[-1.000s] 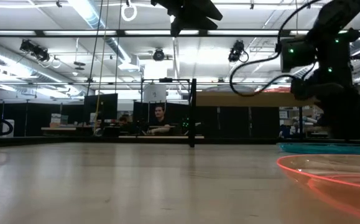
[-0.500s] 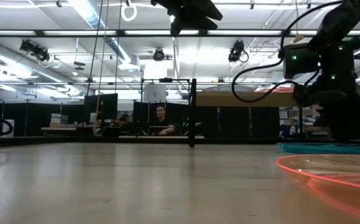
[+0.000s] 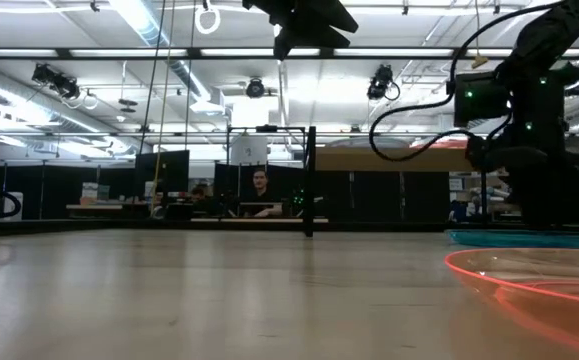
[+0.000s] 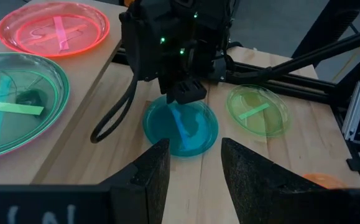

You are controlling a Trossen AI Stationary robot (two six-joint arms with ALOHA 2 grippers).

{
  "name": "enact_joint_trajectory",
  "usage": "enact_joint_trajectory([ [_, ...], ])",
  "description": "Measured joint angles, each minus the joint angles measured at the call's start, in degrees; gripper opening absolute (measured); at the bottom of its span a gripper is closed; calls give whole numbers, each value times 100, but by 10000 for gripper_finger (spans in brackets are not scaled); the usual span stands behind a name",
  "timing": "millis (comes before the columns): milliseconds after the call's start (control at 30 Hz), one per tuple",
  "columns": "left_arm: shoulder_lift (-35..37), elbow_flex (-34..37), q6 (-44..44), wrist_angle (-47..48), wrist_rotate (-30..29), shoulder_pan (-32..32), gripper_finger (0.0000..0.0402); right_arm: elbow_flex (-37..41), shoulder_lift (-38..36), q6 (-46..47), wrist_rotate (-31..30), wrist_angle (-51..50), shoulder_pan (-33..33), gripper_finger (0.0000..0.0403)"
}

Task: Place and stack plates onto a shelf
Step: Stack the blue plate on top of the orange plate on the shelf

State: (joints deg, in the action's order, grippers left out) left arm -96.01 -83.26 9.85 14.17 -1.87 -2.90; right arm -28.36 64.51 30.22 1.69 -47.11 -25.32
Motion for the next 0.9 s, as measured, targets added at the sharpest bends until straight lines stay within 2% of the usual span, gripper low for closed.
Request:
enact_joint_trajectory([
  [200,-2,0,0,0,-2,0,151,420,-19,13,193,366,-2,151],
  [667,-2,0,0,-7,-1,0,151,326,-2,0,26,487,2,150],
  [900,-2,0,0,-8,-1,0,151,324,-2,0,1,472,0,104],
])
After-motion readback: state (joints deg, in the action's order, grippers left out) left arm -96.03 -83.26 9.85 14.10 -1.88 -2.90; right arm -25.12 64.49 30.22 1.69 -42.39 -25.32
